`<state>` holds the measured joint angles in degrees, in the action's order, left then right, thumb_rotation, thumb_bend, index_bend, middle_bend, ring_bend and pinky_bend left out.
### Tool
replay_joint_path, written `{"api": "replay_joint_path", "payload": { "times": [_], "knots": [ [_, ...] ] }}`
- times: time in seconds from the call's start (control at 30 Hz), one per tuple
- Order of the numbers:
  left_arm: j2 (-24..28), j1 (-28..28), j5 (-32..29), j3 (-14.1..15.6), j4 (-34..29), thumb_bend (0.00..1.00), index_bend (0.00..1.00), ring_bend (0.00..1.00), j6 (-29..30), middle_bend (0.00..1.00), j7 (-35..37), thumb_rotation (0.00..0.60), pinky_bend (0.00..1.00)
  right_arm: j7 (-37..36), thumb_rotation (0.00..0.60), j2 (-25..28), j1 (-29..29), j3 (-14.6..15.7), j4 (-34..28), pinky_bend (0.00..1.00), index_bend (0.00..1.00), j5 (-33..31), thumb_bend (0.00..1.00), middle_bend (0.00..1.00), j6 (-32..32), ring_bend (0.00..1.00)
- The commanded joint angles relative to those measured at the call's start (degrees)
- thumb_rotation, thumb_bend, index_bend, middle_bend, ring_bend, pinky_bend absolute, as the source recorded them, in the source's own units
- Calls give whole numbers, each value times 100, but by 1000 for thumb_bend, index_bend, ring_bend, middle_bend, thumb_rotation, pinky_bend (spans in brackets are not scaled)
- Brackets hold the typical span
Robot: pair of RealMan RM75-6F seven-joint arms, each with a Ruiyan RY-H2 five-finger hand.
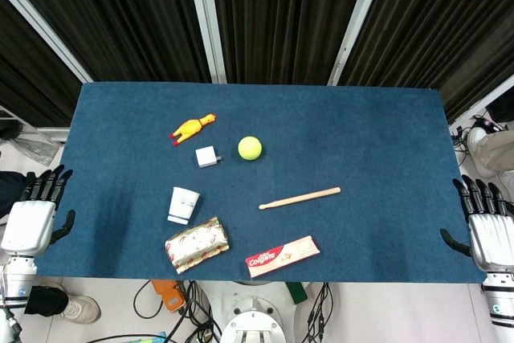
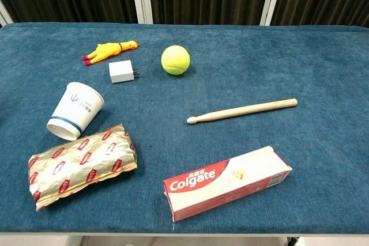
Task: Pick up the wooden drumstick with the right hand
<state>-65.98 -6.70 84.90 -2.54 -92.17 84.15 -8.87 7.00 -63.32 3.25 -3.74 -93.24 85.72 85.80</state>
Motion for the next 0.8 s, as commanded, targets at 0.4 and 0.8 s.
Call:
{"api": "replay_joint_path", "payload": {
  "times": [0.4,0.8],
  "knots": [
    [1,5,-37,-3,-25,409,37,0,-13,0,-5,600,165,-102,600,47,52,5,-11,20,89,-94,326,106,-168,63],
    [27,34,-167,-26,-114,409,37,0,-47,0,55,600,165,104,600,-4,1067,-170,-337,7,248,-89,325,200,-1606,92]
  ]
}}
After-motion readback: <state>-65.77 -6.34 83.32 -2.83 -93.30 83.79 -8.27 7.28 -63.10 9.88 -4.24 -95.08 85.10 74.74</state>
